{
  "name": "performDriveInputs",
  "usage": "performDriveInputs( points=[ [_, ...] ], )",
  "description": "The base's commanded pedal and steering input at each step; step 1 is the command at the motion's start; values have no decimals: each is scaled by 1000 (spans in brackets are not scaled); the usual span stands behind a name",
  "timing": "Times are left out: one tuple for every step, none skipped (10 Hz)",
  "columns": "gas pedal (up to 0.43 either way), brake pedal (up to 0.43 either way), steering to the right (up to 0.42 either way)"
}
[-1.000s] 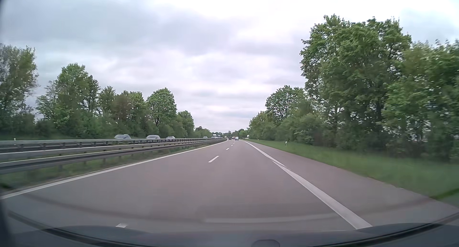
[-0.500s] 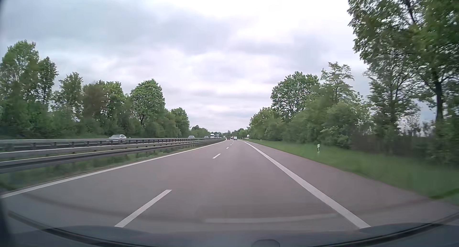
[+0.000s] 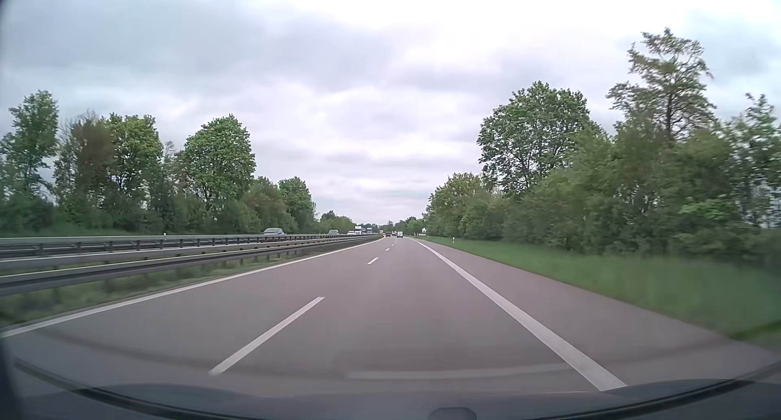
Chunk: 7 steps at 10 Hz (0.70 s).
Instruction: Follow the waypoints while adhering to traffic rules and regulations
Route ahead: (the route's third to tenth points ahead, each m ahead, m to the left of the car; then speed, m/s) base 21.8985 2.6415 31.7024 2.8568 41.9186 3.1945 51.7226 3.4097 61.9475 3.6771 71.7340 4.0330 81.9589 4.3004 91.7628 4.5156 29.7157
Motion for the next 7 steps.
performDriveInputs(
  points=[
    [130, 0, -2],
    [130, 0, -2],
    [130, 0, -1],
    [130, 0, -1],
    [130, 0, 0],
    [130, 0, 0],
    [130, 0, 0]
  ],
)
